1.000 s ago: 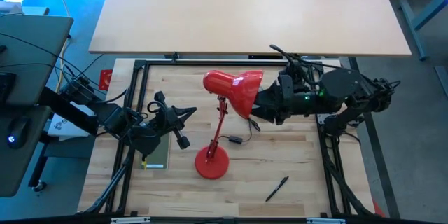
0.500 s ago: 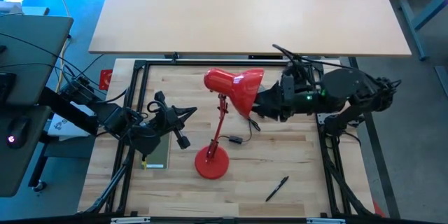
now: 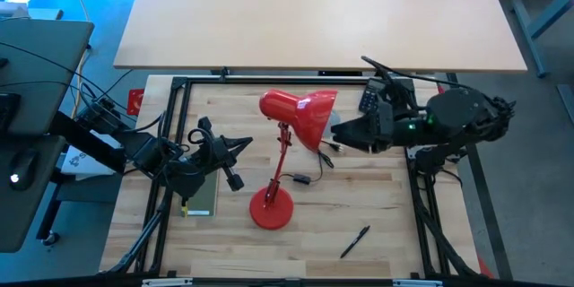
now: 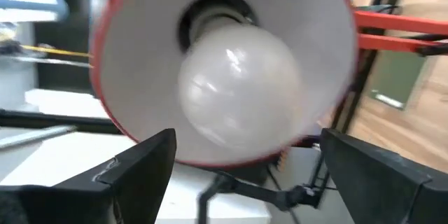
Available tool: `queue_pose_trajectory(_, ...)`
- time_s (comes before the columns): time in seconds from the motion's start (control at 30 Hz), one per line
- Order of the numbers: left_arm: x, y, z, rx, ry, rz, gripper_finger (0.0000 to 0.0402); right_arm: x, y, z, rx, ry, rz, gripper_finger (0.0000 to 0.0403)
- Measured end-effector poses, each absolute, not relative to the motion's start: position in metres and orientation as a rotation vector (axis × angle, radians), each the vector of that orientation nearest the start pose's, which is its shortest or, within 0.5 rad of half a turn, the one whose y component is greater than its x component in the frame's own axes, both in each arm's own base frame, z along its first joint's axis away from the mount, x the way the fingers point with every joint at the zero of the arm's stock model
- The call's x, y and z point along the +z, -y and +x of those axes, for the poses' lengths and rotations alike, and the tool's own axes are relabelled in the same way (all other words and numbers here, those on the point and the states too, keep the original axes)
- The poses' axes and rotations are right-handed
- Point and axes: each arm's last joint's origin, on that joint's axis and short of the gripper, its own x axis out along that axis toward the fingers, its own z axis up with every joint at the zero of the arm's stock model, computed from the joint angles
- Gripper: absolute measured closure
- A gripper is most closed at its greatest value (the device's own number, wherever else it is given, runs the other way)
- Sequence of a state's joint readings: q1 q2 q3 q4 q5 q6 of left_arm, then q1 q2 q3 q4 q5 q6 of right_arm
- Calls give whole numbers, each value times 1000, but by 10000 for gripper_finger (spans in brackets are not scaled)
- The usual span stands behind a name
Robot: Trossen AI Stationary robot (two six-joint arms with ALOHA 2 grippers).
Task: Screw lightbulb
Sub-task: Insert the white lightbulb into the red lamp
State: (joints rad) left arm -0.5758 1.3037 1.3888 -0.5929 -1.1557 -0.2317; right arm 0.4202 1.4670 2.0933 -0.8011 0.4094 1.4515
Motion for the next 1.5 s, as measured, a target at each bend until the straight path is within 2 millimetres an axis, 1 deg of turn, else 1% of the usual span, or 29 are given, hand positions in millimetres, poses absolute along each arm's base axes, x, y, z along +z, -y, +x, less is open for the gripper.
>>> queue_pose_trajectory(0.17, 400, 119, 232, 599, -263, 167, 401, 539, -89, 219, -139, -195, 1327, 54)
queue_pose_trajectory(0.23, 401, 119, 232, 598, -253, 154, 401, 540, -89, 215, -124, -205, 1250, 54)
queue_pose_trajectory(0.3, 402, 119, 232, 598, -247, 148, 401, 541, -90, 211, -94, -215, 1128, 54)
queue_pose_trajectory(0.37, 403, 120, 233, 596, -234, 131, 401, 542, -90, 209, -58, -224, 963, 54)
queue_pose_trajectory(0.4, 404, 120, 233, 596, -225, 121, 402, 542, -90, 207, -44, -225, 840, 54)
queue_pose_trajectory(0.5, 408, 121, 235, 578, -195, 76, 401, 542, -88, 204, 13, -240, 364, 54)
queue_pose_trajectory(0.53, 409, 122, 236, 570, -186, 62, 401, 541, -88, 204, 44, -245, 232, 54)
queue_pose_trajectory(0.6, 411, 122, 236, 555, -170, 38, 402, 543, -89, 204, 84, -226, 83, 54)
queue_pose_trajectory(0.7, 414, 124, 237, 539, -147, 6, 401, 552, -89, 203, 91, -137, -54, 54)
queue_pose_trajectory(0.83, 417, 126, 237, 529, -124, -20, 401, 567, -82, 195, -4, -9, -188, 54)
queue_pose_trajectory(0.93, 418, 126, 237, 526, -116, -29, 402, 577, -77, 185, -16, 62, -217, 54)
queue_pose_trajectory(1.07, 419, 126, 237, 526, -109, -39, 401, 588, -69, 169, -27, 142, -177, 54)
queue_pose_trajectory(1.2, 419, 126, 238, 530, -104, -43, 401, 595, -62, 155, -48, 190, -250, 54)
queue_pose_trajectory(1.3, 419, 126, 238, 531, -103, -45, 401, 601, -55, 144, -99, 224, -316, 54)
queue_pose_trajectory(1.4, 422, 126, 238, 536, -76, -89, 401, 603, -51, 135, -132, 230, -410, 54)
queue_pose_trajectory(1.43, 423, 126, 238, 537, -62, -109, 402, 603, -51, 135, -137, 223, -467, 54)
queue_pose_trajectory(1.5, 426, 126, 238, 535, -39, -138, 402, 598, -57, 138, -120, 172, -649, 54)
